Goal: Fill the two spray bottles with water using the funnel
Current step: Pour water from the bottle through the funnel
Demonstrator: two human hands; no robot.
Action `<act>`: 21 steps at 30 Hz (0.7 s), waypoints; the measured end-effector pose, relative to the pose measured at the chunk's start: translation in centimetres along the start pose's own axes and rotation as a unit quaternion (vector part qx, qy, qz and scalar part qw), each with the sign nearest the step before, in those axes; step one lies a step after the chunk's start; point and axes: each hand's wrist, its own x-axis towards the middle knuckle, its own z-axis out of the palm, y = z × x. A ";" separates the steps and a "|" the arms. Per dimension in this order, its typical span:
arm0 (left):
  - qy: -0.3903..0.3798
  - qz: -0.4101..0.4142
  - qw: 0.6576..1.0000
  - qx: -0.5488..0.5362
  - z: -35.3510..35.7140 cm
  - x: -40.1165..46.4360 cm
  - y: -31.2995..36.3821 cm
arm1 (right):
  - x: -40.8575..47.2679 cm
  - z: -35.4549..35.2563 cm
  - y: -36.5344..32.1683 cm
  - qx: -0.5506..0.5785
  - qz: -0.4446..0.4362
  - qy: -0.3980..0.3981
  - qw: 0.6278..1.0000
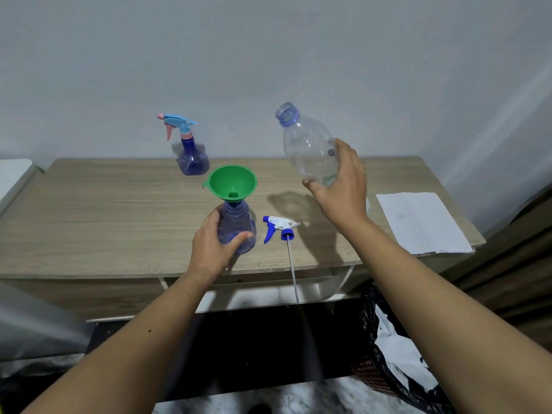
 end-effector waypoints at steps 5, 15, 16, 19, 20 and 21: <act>0.000 -0.001 1.000 -0.005 0.0 -0.1 0.1 | 0.4 -0.1 0.5 0.066 0.060 0.009 0.996; 0.007 0.004 1.000 -0.014 0.0 -0.1 -0.3 | 0.5 0.7 2.2 0.110 0.131 0.027 0.985; 0.007 0.006 1.000 -0.014 0.0 -0.1 -0.3 | 0.4 0.6 2.4 0.112 0.137 0.031 0.984; 0.005 0.003 1.000 -0.014 0.0 -0.2 -0.1 | 0.3 0.3 2.7 0.120 0.156 0.035 0.980; 0.006 0.004 1.000 -0.015 0.0 -0.2 -0.1 | 0.2 0.3 2.8 0.120 0.157 0.031 0.980; 0.006 0.005 1.000 -0.016 0.1 -0.2 -0.1 | 0.2 0.3 2.9 0.119 0.156 0.027 0.980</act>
